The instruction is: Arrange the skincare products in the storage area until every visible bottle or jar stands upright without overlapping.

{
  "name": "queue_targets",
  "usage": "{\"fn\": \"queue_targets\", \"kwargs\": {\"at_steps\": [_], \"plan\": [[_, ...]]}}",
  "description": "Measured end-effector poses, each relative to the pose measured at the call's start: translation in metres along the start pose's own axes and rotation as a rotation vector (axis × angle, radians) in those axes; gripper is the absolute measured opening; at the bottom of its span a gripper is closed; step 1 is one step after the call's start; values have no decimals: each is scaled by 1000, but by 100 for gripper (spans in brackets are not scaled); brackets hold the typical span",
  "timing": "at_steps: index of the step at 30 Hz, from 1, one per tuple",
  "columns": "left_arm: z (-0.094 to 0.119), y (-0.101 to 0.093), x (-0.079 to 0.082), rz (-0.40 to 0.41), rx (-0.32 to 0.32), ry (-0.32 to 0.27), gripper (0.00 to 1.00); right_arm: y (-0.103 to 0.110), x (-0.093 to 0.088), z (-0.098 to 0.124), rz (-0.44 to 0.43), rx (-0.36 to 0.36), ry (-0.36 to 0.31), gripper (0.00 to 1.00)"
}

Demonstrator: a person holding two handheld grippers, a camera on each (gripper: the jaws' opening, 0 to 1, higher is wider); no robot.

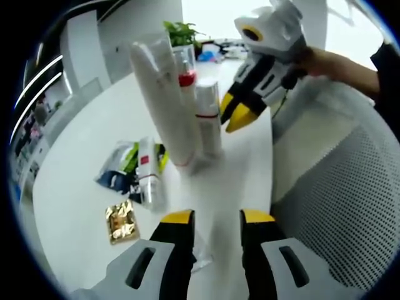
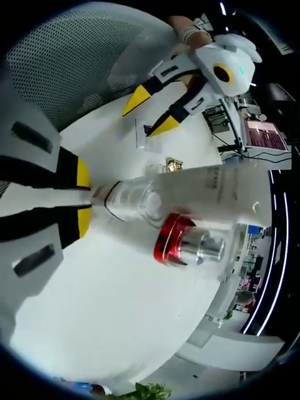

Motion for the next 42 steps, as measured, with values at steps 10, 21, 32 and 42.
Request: {"fn": "queue_targets", "kwargs": {"at_steps": [10, 21, 32, 42], "plan": [[0, 1, 0, 2, 3, -2, 25, -6, 1, -2, -8, -10, -2, 8], [0, 1, -1, 1, 3, 3, 25, -4, 1, 0, -6, -15, -2, 9], [2, 5, 0, 15, 24, -4, 25, -5, 0, 6, -10, -34, -10, 16], [10, 17, 6, 60, 77, -63, 32, -7, 6, 9, -40, -53, -66, 33]]}}
Point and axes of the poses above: the point that each gripper's makers call its tool centre point, and the gripper's own axes: z roughly backward along the fingers, y roughly to its left, x roughly out of its top, the point moved 1 cm from there along z, roughly backward along the fingers, and after that the axes turned 1 degree about -x, right-handed, at the moved point
